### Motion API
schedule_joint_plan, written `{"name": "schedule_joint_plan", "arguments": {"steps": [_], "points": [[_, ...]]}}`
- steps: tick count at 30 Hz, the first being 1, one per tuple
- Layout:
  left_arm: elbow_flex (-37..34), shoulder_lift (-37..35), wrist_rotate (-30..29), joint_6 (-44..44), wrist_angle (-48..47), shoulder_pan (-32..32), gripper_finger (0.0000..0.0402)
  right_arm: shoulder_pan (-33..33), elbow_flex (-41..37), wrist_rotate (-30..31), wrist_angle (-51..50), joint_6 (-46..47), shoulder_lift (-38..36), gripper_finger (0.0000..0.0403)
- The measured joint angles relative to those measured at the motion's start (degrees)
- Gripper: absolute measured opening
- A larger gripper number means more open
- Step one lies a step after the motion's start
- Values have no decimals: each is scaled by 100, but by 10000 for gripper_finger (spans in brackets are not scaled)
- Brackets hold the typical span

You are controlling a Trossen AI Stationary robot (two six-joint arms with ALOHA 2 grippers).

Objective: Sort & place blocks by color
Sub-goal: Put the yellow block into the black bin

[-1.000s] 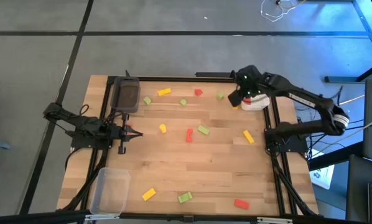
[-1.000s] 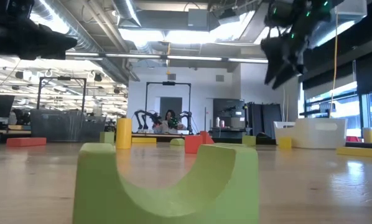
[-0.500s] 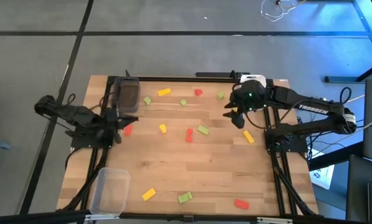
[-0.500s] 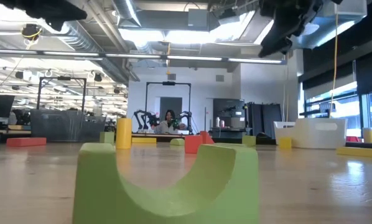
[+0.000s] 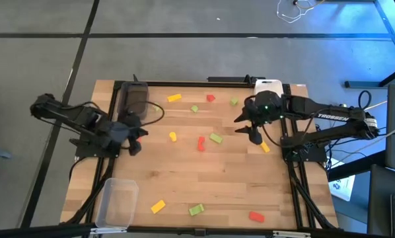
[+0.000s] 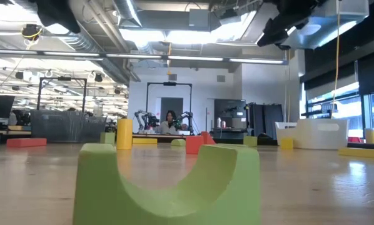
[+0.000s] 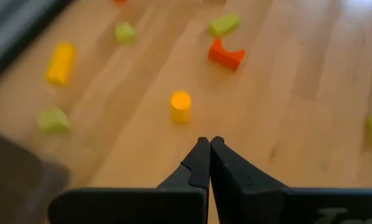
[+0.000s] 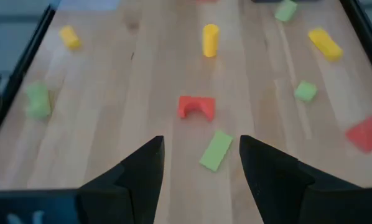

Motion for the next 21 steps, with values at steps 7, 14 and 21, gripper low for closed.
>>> {"name": "schedule_joint_plan", "arguments": {"steps": [7,14,21], "points": [[117,539,837,-336,321,250,0,46,0,0,7,-420,0,210],[114,689,856,-323,767,248,0,46,0,-2,5,-420,2,210],[111,689,836,-899,843,248,0,46,0,-1,5,-418,2,210]]}}
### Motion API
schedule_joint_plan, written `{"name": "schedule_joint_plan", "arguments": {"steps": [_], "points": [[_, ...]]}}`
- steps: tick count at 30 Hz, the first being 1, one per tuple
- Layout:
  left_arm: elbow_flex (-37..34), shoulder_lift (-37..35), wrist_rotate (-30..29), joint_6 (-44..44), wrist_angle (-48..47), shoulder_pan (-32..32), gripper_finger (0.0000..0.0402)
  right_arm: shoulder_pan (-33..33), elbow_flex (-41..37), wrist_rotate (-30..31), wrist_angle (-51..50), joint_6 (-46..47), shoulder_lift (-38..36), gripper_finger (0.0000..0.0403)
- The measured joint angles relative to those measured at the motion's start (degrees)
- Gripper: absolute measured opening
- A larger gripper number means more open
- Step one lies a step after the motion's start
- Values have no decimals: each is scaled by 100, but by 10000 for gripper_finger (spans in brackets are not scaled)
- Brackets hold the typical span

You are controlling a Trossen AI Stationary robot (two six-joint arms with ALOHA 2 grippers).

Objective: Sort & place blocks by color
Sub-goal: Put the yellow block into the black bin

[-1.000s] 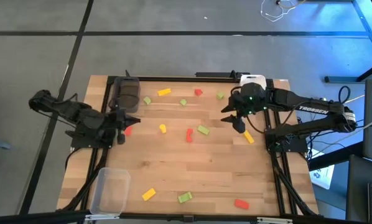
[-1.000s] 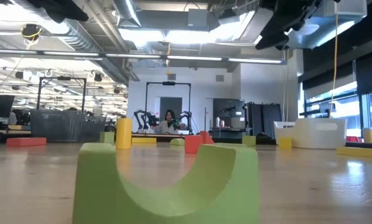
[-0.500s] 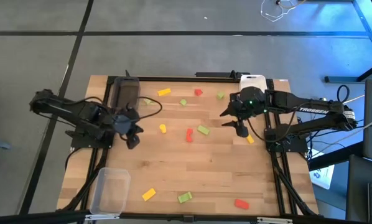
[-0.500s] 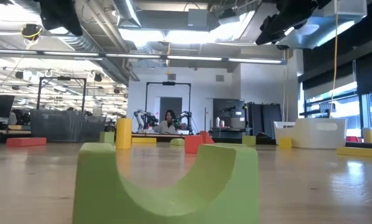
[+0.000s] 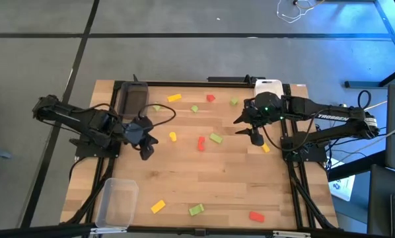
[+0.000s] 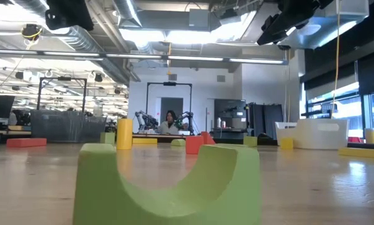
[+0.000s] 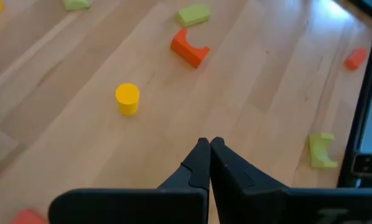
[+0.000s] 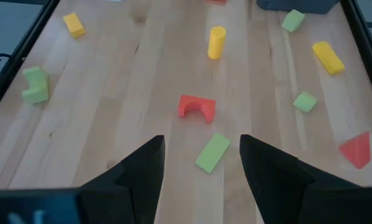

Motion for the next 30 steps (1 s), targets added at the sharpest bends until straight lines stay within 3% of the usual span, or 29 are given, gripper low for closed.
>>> {"name": "schedule_joint_plan", "arguments": {"steps": [11,22,30], "points": [[-2,0,-4,-1284,-31,0,0,0,0,0,0,2,0,210],[-7,0,121,-1593,-233,57,1,0,-2,0,0,2,0,210],[-7,0,153,-1749,-215,61,70,0,-2,-1,0,2,2,210]]}}
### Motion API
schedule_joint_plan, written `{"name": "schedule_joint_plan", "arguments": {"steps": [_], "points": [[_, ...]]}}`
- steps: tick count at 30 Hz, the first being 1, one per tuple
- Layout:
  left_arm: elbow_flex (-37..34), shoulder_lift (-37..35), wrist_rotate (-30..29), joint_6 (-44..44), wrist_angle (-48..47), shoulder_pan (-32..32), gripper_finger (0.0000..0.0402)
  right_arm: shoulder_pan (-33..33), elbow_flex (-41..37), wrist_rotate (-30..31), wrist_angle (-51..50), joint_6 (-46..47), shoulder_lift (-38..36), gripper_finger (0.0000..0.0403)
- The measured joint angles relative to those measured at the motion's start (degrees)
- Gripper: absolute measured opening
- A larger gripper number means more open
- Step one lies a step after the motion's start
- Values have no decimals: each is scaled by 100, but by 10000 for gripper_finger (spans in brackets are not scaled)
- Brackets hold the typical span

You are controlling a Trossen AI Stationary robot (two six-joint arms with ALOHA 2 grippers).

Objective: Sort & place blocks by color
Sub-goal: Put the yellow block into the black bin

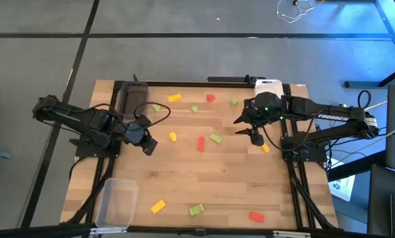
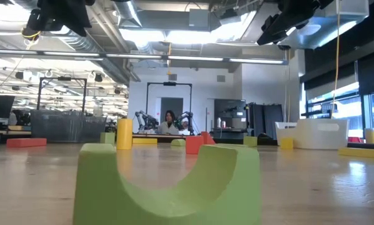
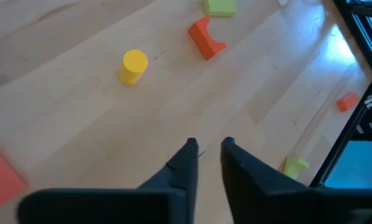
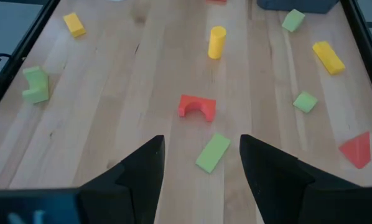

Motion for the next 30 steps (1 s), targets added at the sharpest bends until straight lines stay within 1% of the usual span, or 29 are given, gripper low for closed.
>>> {"name": "schedule_joint_plan", "arguments": {"steps": [7,11,14,17,21,23,27,30], "points": [[0,0,32,30,2,130,162,-1,0,1,0,0,1,210],[0,45,494,-412,2,300,210,-2,0,1,0,0,1,210],[-4,144,605,-623,-102,491,231,-2,-2,1,0,0,1,210],[-4,226,564,-600,-78,558,236,-1,-4,0,0,0,1,210],[-4,421,682,-119,84,726,234,-1,-4,1,-2,0,1,210],[-4,610,877,265,385,847,234,-2,-4,2,2,0,1,210],[-2,1010,1267,1585,1101,1040,234,-2,-4,2,1,1,3,210],[2,1335,1343,2532,1311,1192,232,-2,-4,1,0,0,3,210]]}}
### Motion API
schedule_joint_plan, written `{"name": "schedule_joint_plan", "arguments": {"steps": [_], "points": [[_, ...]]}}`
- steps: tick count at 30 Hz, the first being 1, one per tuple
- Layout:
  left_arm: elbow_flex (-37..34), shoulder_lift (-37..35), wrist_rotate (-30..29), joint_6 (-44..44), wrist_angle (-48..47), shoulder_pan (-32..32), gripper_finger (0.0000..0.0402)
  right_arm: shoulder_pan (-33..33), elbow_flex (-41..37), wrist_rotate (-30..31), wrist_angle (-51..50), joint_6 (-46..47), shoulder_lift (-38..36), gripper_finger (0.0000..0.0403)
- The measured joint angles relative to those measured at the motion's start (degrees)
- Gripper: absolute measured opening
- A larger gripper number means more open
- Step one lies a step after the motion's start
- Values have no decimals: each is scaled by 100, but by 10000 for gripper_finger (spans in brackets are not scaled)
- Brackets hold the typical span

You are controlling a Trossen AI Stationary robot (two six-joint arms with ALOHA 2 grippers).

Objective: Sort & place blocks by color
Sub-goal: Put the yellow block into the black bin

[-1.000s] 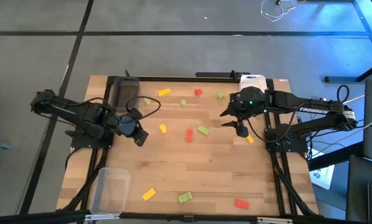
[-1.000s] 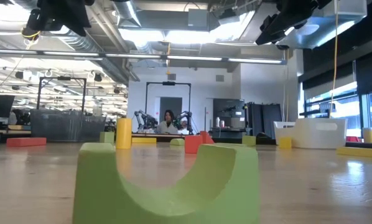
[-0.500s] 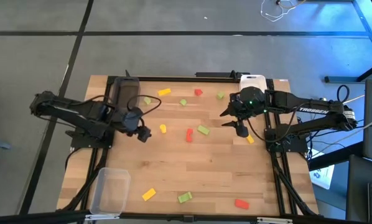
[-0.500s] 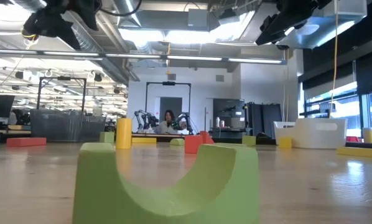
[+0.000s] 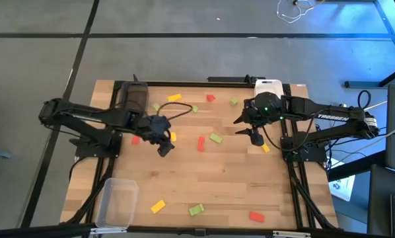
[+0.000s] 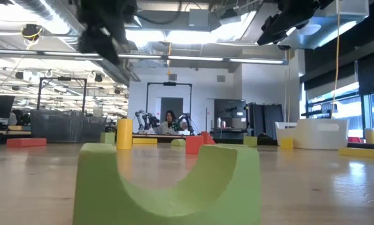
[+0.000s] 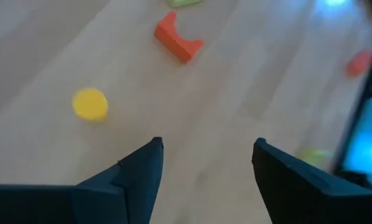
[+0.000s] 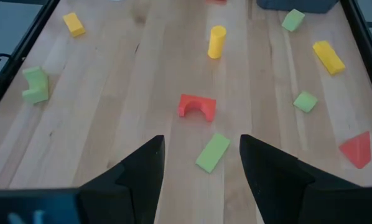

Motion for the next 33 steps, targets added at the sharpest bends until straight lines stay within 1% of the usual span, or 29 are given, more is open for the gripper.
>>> {"name": "schedule_joint_plan", "arguments": {"steps": [3,6,9,11,18,26,33], "points": [[0,307,-57,1169,42,96,232,0,0,-2,7,0,0,210],[0,555,-246,2386,48,111,232,0,0,0,1,0,0,210],[-2,723,-383,3275,60,123,232,1,0,0,2,1,0,210],[-2,814,-430,3683,26,176,232,0,0,0,4,0,0,210],[-2,1173,-434,4324,14,530,232,0,0,-1,3,1,0,210],[-2,1450,120,4639,18,1068,232,0,0,0,2,0,-1,210],[0,1597,185,4915,-29,1379,231,0,0,0,0,1,-1,210]]}}
